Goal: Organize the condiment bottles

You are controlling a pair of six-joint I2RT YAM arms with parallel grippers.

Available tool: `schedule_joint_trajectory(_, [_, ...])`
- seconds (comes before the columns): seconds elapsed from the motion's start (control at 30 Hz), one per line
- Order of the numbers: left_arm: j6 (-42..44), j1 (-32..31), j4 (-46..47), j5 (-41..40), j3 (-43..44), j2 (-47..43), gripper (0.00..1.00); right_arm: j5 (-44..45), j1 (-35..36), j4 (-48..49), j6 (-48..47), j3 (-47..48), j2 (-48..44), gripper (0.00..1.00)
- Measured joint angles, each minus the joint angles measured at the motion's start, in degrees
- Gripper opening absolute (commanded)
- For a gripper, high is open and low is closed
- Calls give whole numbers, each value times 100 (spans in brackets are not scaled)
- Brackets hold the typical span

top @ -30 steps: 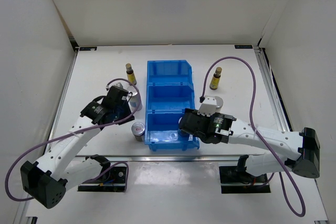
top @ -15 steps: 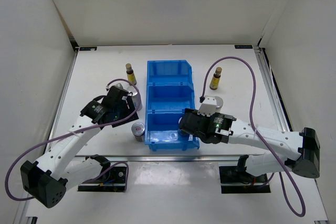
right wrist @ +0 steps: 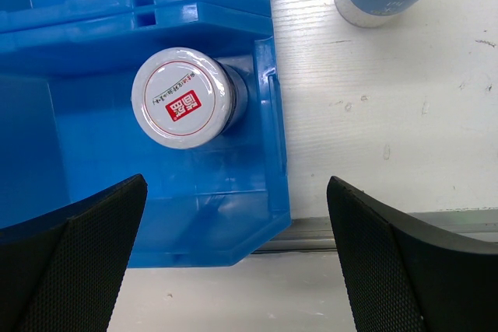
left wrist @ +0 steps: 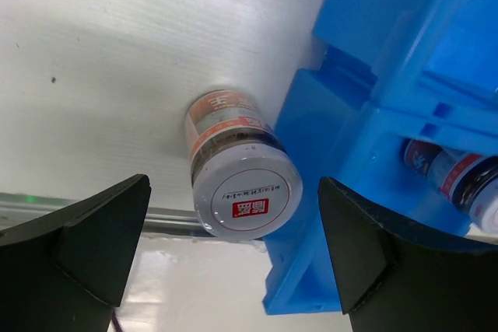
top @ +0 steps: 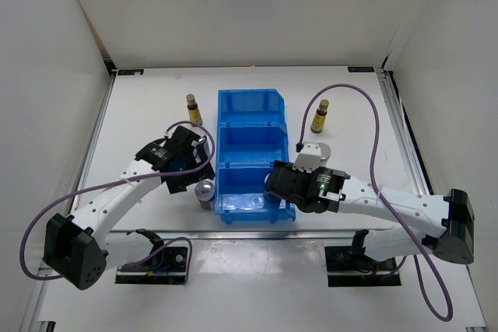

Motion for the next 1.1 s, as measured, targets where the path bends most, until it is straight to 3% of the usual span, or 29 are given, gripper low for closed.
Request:
schedule_joint_trajectory(0.57, [-1727, 0, 17, 149, -428, 313, 97, 0, 0, 0, 0, 0, 0, 100])
schedule_joint_trajectory(0.8, [-2118, 0, 26, 157, -444, 616, 82, 0, 0, 0, 0, 0, 0, 100])
schedule_joint_trajectory(1.1, [-2358, 0, -26, 385, -435, 1071, 71, 0, 0, 0, -42, 0, 0, 100])
